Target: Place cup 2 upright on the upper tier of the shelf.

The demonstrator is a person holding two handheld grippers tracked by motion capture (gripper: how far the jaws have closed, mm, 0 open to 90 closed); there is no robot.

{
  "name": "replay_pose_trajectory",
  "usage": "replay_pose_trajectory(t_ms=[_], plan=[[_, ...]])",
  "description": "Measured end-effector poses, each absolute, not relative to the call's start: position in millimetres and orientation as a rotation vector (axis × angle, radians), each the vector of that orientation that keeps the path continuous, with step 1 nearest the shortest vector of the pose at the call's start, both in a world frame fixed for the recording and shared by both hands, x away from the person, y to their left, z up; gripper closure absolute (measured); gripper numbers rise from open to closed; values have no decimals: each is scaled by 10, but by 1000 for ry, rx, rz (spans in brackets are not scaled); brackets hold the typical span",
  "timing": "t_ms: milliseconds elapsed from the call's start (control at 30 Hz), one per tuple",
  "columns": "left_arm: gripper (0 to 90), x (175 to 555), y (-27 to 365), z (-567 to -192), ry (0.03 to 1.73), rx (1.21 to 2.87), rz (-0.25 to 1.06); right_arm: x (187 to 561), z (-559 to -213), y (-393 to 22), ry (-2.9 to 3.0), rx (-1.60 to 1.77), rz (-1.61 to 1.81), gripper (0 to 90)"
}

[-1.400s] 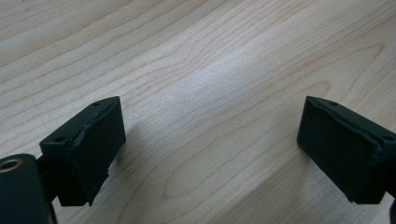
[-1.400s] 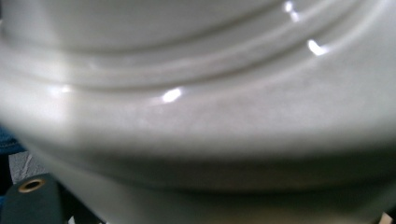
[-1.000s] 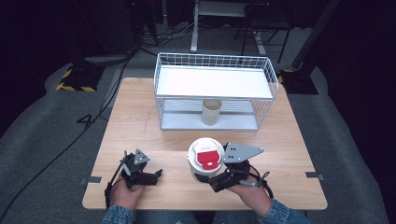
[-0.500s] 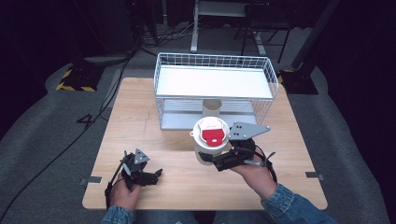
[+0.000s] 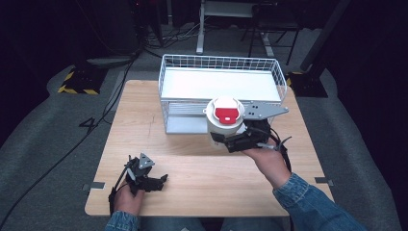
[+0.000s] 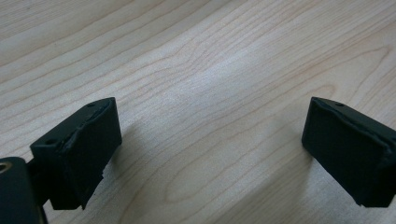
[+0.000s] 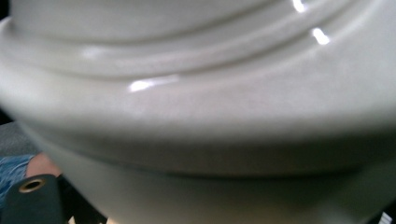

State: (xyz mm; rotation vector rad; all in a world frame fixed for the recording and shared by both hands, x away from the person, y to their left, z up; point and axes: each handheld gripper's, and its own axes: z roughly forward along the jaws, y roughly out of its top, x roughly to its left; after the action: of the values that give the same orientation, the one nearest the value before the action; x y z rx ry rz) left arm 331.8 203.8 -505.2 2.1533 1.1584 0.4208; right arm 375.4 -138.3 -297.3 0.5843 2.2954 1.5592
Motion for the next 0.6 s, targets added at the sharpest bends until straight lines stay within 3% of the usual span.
replay_pose_trajectory(t_ms=[600], plan=[[4, 3341, 2021, -5058, 1172, 2161, 416, 4211, -2620, -1463, 2181, 710, 1498, 122]])
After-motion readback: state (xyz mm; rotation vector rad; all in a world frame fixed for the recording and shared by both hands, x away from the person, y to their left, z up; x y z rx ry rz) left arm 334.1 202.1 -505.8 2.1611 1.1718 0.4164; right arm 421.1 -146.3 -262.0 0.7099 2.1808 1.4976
